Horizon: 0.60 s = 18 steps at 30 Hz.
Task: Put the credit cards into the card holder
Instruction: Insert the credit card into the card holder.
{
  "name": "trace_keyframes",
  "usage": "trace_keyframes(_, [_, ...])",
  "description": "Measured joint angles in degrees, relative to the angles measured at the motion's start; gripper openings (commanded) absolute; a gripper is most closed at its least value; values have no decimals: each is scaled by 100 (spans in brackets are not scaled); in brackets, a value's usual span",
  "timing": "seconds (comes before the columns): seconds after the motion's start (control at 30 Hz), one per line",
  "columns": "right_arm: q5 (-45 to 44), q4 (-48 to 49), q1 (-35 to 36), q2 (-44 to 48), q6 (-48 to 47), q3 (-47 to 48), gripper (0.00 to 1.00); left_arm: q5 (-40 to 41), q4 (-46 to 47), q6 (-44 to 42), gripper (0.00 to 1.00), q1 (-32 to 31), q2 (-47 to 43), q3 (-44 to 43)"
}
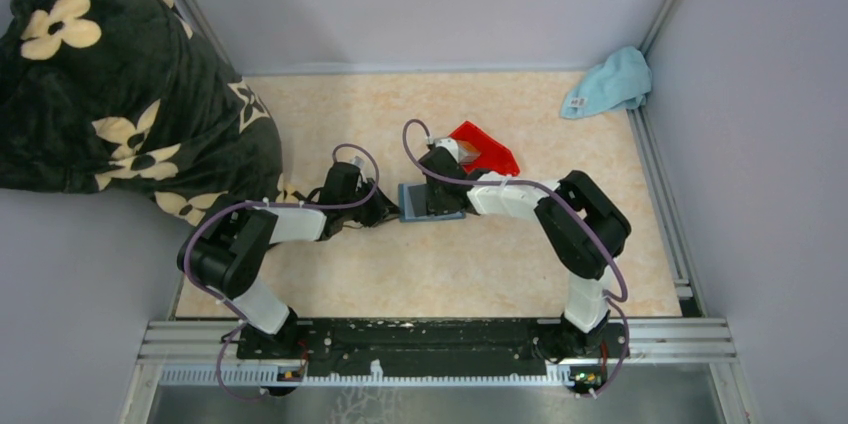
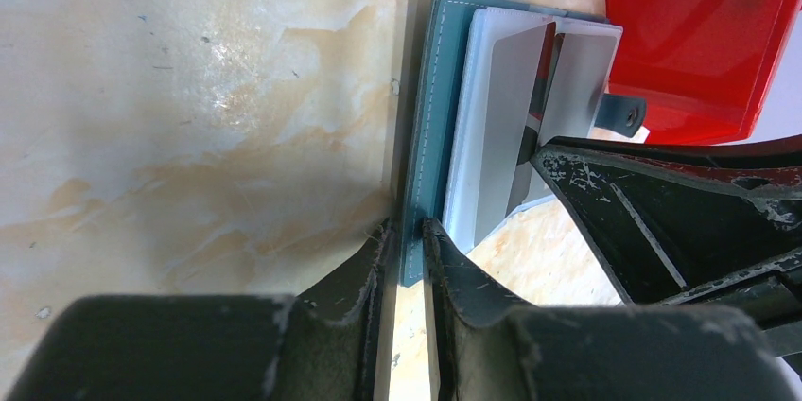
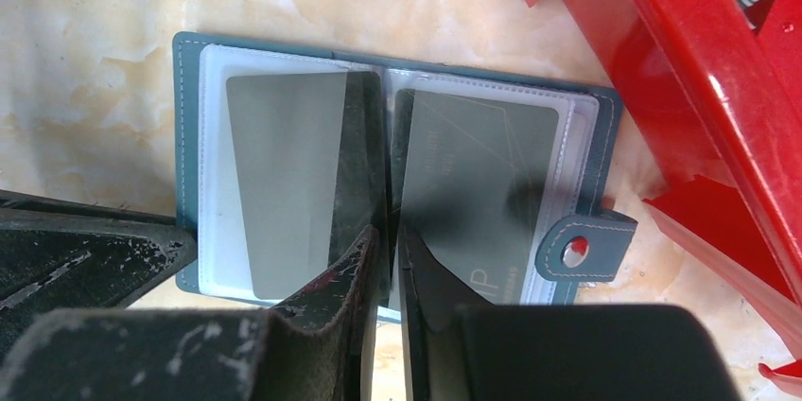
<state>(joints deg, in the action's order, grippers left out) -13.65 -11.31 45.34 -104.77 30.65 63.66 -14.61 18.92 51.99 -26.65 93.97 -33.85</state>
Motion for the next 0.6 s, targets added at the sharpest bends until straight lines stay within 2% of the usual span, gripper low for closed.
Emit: trace_keyframes(0.6, [474,393,0,-66,378,-129,13,-4,-15,2,23,0,0,-11])
